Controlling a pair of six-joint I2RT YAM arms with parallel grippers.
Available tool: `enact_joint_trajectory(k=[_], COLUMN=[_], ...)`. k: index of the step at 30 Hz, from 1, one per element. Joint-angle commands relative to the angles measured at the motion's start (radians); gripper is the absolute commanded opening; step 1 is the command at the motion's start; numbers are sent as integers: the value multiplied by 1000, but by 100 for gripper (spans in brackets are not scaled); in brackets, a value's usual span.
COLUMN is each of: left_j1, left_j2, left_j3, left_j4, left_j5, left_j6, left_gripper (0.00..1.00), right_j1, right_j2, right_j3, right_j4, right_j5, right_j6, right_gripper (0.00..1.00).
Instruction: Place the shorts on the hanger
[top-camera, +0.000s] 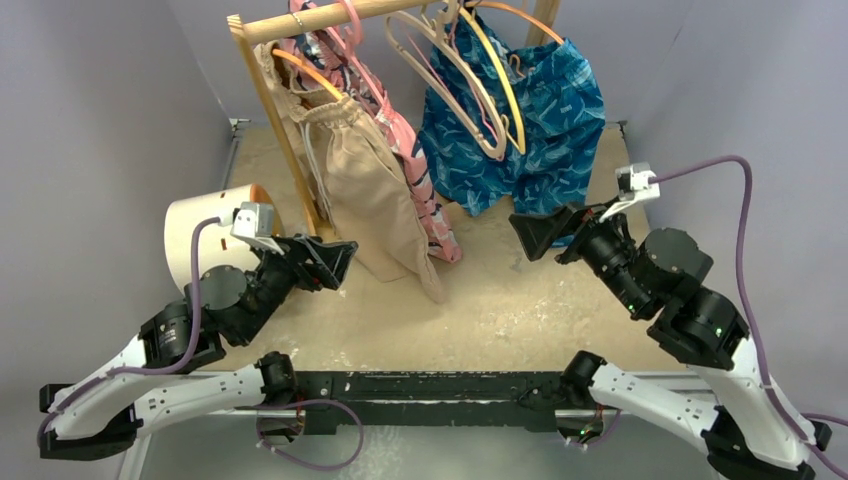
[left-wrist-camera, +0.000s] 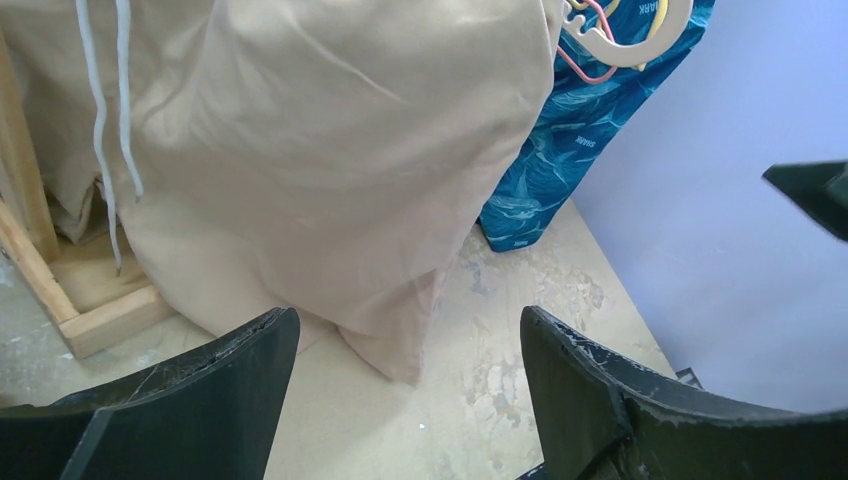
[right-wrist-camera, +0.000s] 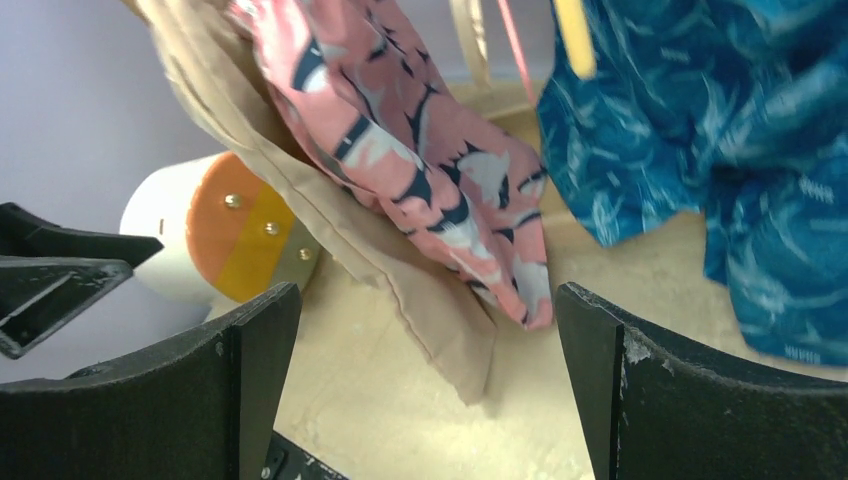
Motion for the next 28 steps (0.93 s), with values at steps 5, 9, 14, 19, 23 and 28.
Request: enact_joint_trajectory(k=[5, 9, 14, 19, 23, 28], left_j1=[5, 5, 5, 5, 5, 5], left_j2=[-1, 9, 10, 5, 1, 5], left_j3=[-53, -58, -75, -82, -88, -90], left_j4=[57, 65, 78, 77, 81, 79], left_j5=[-61, -82, -97, -97, -98, -99], left_j6=[-73, -66, -73, -83, -85, -85], left_gripper=[81, 81, 81, 82, 82, 82], right_j1=[5, 6, 6, 6, 6, 6], right_j2=[-138, -185, -208, -213, -215, -213], right_j3=[-82, -95, -77, -52, -52, -60], right_j4=[-150, -164, -173, -175, -173, -175], right_j5=[196, 214, 213, 191, 189, 182], right_j6=[222, 229, 233, 230, 232, 234], right_gripper=[99, 99, 99, 99, 99, 99])
